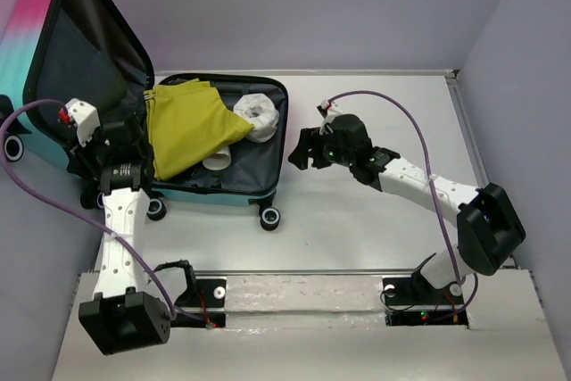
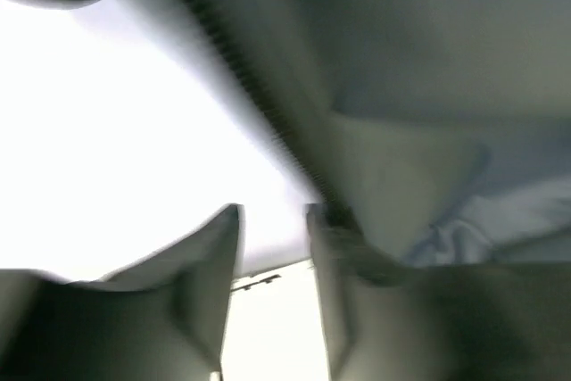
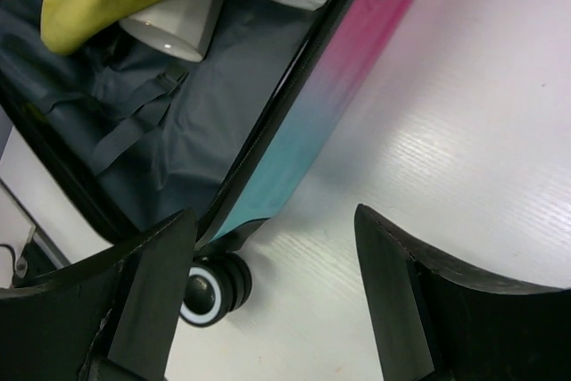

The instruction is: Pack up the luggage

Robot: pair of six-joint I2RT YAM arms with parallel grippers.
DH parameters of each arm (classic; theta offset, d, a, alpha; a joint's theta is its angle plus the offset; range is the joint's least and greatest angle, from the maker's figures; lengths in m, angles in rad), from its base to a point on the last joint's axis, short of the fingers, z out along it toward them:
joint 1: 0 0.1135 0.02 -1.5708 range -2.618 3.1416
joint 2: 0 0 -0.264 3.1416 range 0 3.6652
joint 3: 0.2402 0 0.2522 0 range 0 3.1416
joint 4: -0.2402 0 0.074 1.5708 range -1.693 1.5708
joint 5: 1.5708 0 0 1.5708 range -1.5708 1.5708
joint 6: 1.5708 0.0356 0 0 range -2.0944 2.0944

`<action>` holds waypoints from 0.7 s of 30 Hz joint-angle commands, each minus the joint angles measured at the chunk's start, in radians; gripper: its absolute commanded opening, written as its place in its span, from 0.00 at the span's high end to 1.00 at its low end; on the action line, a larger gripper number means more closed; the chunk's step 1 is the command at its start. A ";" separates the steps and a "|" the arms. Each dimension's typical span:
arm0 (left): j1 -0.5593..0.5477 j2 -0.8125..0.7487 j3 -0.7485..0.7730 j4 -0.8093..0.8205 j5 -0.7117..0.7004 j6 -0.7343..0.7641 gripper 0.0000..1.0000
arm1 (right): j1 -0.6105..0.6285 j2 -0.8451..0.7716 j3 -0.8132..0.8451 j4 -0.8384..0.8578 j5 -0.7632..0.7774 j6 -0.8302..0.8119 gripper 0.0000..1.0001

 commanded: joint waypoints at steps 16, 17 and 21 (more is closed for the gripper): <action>-0.065 -0.152 0.003 0.028 0.149 -0.197 0.23 | -0.015 -0.040 0.022 0.022 -0.072 -0.042 0.22; -0.065 -0.172 -0.010 0.037 0.192 -0.203 0.14 | -0.015 -0.038 0.025 0.020 -0.083 -0.048 0.22; -0.065 -0.223 -0.011 0.023 0.189 -0.225 0.01 | -0.015 -0.015 0.039 0.009 -0.089 -0.058 0.21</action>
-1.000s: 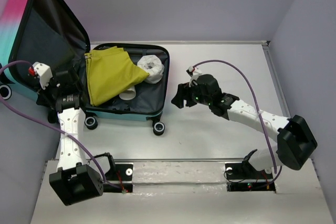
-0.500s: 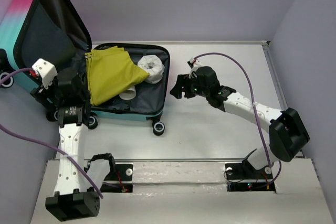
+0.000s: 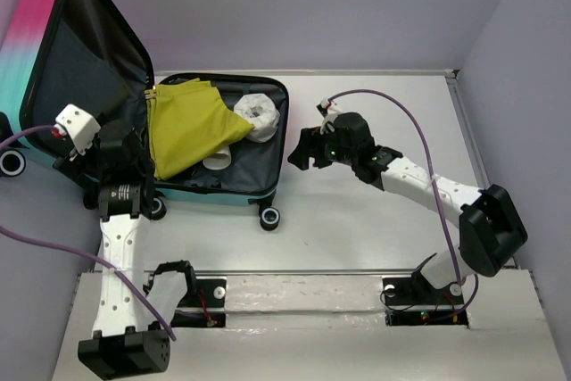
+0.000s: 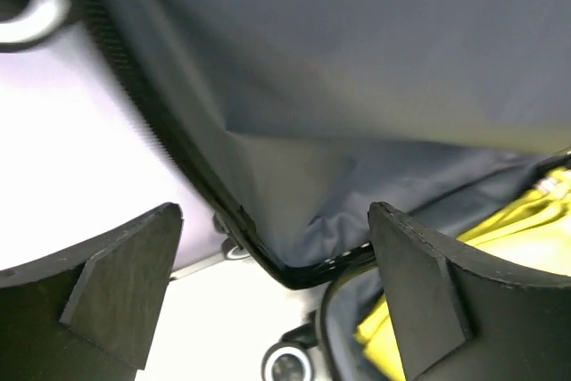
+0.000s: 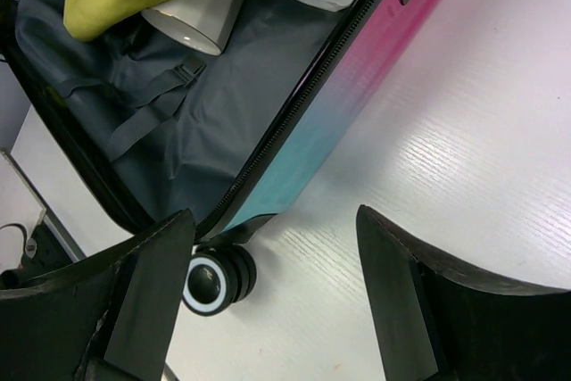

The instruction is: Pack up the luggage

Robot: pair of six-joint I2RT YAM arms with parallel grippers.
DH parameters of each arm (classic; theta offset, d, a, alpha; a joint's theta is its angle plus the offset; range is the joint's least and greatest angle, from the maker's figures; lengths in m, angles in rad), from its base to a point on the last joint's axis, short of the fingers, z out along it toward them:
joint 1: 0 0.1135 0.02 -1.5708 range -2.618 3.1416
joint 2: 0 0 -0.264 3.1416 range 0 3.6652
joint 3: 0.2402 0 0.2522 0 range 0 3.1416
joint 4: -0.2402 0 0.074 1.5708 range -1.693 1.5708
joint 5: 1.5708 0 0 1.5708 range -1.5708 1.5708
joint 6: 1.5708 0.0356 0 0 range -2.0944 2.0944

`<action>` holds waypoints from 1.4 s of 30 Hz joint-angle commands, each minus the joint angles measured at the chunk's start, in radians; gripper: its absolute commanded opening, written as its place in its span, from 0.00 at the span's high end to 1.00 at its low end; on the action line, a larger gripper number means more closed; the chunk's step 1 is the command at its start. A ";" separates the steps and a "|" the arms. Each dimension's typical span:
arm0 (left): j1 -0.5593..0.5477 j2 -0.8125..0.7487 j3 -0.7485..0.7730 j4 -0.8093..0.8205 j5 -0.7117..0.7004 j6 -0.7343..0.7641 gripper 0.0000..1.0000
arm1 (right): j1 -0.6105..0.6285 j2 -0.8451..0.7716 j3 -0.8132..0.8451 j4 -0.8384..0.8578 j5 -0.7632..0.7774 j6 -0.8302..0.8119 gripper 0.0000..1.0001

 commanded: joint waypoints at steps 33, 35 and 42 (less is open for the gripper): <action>0.105 0.071 0.004 0.225 0.071 -0.036 0.94 | -0.041 0.286 0.276 0.001 0.006 0.091 0.36; 0.059 0.045 0.004 0.227 0.081 -0.024 0.94 | -0.041 0.309 0.302 0.001 0.001 0.103 0.50; -0.333 -0.073 -0.028 0.345 0.014 0.089 0.94 | -0.041 0.427 0.347 0.001 -0.071 0.139 0.72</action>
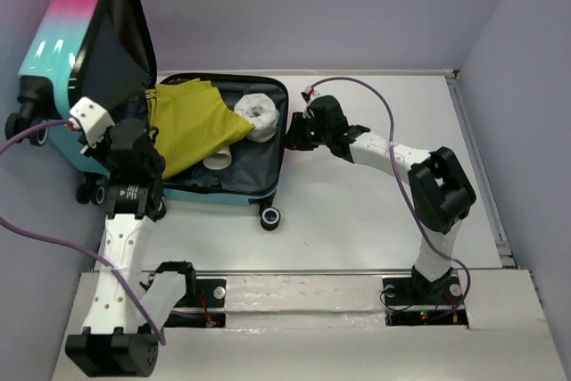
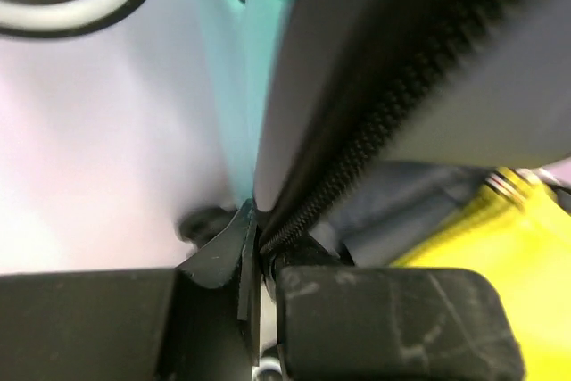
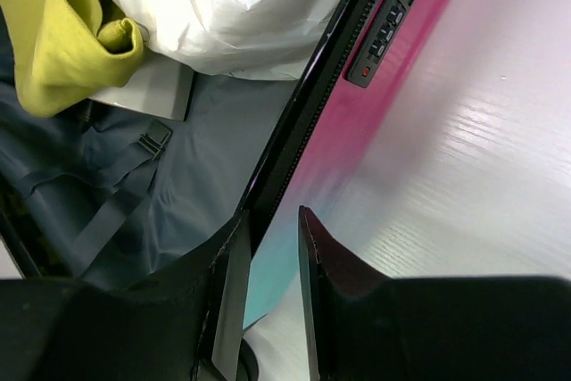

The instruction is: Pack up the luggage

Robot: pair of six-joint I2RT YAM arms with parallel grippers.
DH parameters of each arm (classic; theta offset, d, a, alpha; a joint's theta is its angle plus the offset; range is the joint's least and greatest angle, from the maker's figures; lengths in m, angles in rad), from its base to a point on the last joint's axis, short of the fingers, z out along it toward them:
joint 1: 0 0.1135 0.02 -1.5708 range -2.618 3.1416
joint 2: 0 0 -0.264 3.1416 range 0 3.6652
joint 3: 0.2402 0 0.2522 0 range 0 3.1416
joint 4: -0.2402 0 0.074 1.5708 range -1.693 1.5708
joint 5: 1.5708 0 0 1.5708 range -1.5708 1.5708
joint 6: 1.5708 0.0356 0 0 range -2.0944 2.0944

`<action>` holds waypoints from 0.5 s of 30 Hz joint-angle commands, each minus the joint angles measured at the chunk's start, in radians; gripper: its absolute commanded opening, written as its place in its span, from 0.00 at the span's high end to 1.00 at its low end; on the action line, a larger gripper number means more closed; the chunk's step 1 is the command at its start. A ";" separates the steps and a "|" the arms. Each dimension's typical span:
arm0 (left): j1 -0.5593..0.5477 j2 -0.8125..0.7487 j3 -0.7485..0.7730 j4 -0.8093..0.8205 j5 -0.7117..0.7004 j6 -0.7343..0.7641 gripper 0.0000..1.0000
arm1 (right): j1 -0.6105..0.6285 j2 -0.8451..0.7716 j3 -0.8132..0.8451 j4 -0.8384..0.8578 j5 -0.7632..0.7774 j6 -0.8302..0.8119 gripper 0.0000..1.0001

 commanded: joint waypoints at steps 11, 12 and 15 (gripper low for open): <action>-1.034 -0.072 -0.084 0.338 -0.115 0.299 0.94 | 0.001 0.053 0.006 0.053 -0.070 0.054 0.87; -1.122 -0.063 -0.076 0.323 -0.101 0.308 0.91 | 0.001 0.043 0.005 0.053 -0.053 0.048 0.87; -1.211 -0.031 -0.001 0.223 0.021 0.276 0.41 | 0.001 0.015 -0.017 0.053 -0.015 0.051 0.87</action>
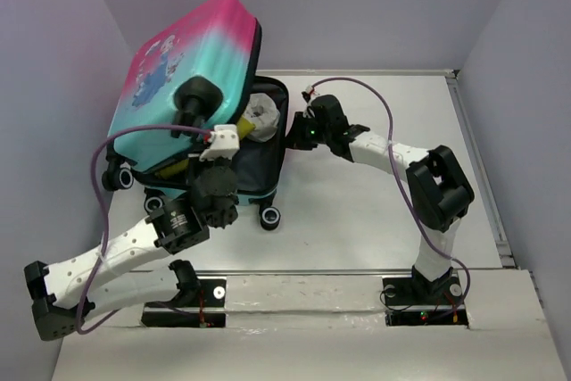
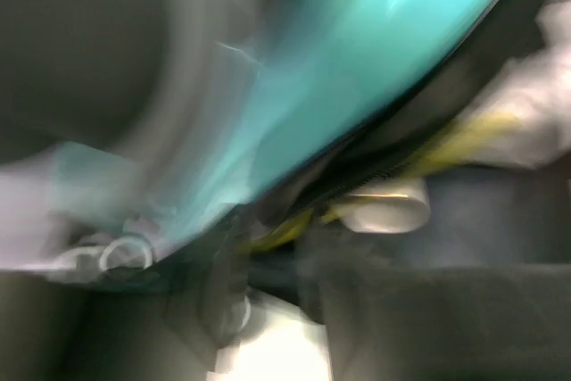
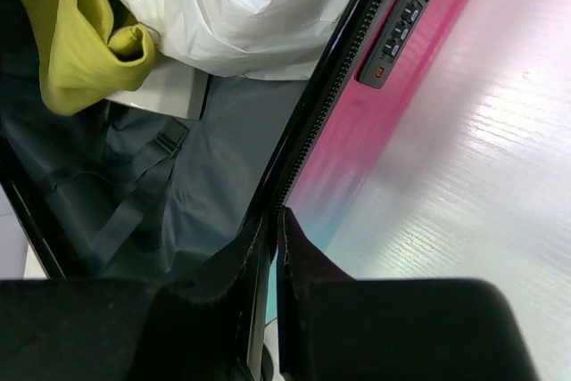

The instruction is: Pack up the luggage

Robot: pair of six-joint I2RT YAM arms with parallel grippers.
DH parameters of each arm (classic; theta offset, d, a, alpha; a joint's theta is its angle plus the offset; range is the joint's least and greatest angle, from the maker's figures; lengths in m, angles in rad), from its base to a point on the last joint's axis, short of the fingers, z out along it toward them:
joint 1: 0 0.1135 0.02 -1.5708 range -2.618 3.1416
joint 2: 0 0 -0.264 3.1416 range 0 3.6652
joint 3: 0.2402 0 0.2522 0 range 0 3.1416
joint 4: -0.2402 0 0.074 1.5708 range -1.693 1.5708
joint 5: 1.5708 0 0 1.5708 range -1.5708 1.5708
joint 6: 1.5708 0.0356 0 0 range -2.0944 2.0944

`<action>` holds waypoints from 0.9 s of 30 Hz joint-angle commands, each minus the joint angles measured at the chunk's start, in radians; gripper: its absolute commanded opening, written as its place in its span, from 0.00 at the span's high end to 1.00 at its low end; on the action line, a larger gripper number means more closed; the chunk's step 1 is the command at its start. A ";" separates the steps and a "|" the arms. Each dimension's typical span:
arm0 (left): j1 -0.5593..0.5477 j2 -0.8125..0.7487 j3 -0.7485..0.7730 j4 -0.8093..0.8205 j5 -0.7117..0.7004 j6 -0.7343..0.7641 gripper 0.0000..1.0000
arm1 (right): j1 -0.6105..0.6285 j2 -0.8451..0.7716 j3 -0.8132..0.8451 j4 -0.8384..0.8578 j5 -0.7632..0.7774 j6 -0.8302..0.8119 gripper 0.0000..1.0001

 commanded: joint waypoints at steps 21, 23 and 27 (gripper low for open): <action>0.823 0.330 0.587 -0.258 1.133 -0.567 0.01 | -0.122 -0.310 -0.267 0.003 0.142 -0.111 0.93; 1.007 0.374 0.582 -0.250 1.211 -0.612 0.01 | -0.122 -0.342 -0.279 -0.034 0.177 -0.123 0.93; 1.242 0.486 0.535 -0.212 1.466 -0.676 0.01 | -0.183 -0.391 -0.314 -0.056 0.208 -0.143 0.93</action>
